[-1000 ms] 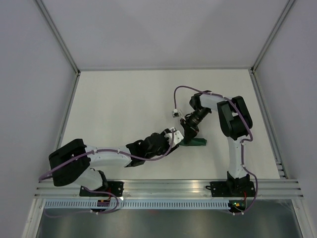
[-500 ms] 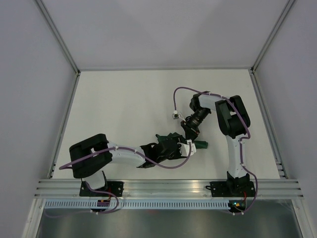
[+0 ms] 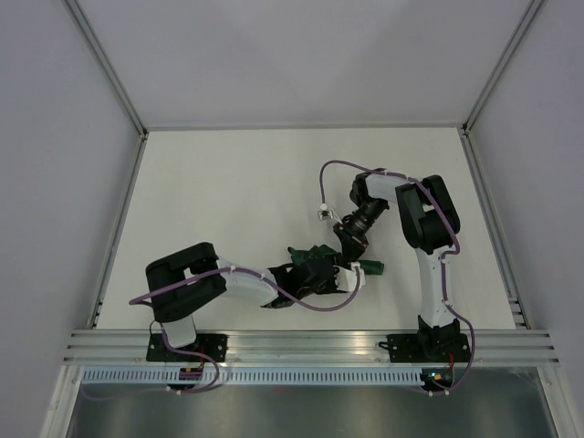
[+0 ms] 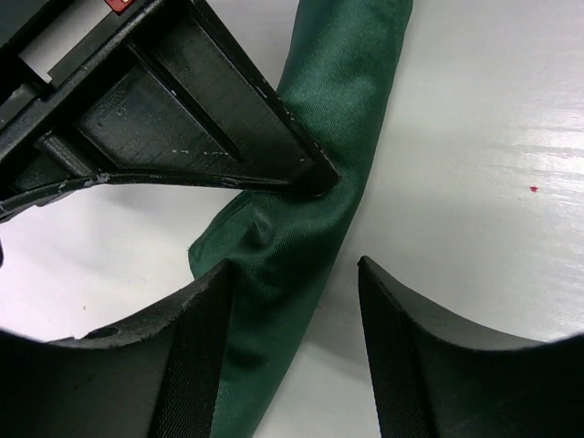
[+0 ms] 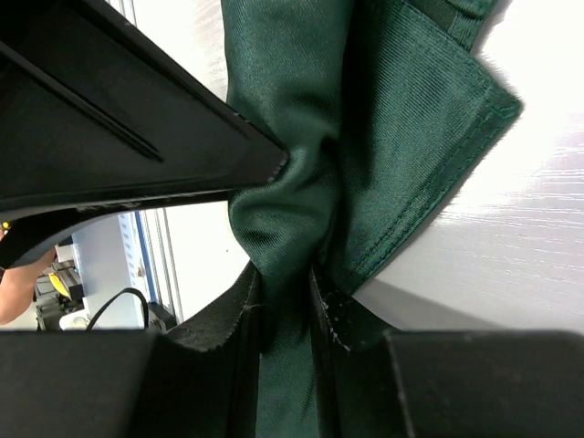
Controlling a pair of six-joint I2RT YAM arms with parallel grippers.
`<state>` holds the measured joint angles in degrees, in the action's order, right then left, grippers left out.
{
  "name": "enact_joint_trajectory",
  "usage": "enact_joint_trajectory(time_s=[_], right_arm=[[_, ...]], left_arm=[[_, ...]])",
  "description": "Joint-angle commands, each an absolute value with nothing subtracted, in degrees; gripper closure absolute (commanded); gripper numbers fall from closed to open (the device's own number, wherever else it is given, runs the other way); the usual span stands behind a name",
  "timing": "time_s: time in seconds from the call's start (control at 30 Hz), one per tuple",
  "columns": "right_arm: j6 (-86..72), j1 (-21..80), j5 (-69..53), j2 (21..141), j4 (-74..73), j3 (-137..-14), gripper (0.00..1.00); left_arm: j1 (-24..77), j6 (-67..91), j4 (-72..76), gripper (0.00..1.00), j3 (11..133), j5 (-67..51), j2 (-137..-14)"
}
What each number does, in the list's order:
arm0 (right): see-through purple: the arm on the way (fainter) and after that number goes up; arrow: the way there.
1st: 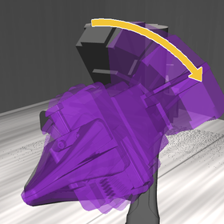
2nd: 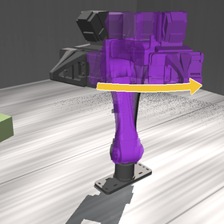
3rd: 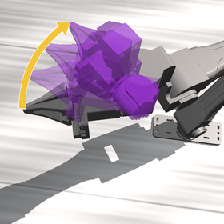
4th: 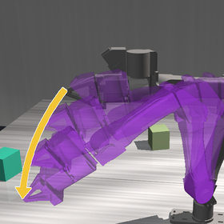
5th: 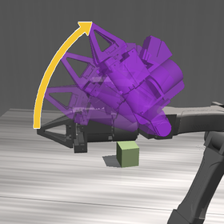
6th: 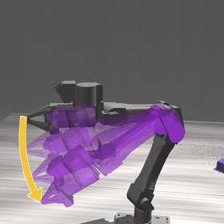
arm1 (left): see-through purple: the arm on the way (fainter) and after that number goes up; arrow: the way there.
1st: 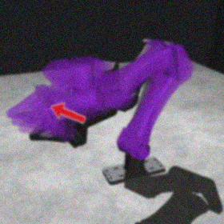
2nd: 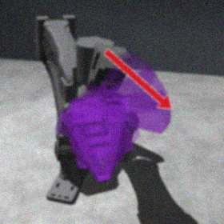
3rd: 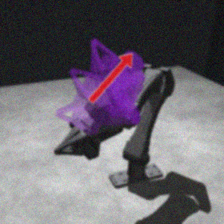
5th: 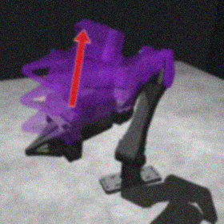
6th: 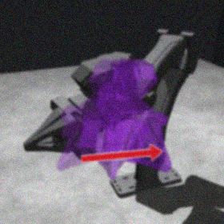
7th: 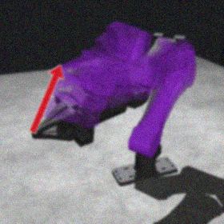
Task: Fold the napkin, place the utensils inside, and roll it up
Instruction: Roll the napkin with the utensil
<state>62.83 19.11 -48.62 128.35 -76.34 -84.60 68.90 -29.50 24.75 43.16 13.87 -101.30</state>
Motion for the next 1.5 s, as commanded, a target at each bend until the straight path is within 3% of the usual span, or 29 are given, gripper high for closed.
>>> enact_joint_trajectory(time_s=[0.0, 0.1, 0.33, 0.53, 0.83, 1.2, 1.47], right_arm=[[66.7, 19.0, -42.5, 131.1, -69.9, -84.7, 0.76], [66.7, 18.9, -42.5, 131.0, -69.8, -84.7, 0.76], [66.8, 18.9, -42.6, 130.6, -69.7, -84.9, 0.68], [66.0, 18.5, -43.5, 127.5, -68.7, -84.8, 0.44], [61.0, 14.9, -47.7, 118.7, -64.6, -84.8, 0.39], [58.8, 3.1, -55.7, 108.6, -59.7, -81.6, 0.39], [54.1, 0.6, -53.2, 87.5, -39.1, -60.4, 0.38]], left_arm=[[67.8, -31.3, 23.3, 0.39, 45.8, 13.0, -102.8], [66.8, -30.4, 19.8, 0.46, 47.1, 11.1, -103.5], [65.8, -28.7, 12.9, 0.74, 50.7, 7.2, -105.3], [64.7, -26.7, 6.4, 0.93, 53.7, 3.6, -106.3], [60.8, -22.5, 0.4, 0.95, 57.3, -3.0, -106.9], [53.3, -18.1, -14.1, 0.94, 67.2, -17.1, -110.1], [48.2, -16.9, -24.7, 0.92, 75.1, -28.8, -115.3]])
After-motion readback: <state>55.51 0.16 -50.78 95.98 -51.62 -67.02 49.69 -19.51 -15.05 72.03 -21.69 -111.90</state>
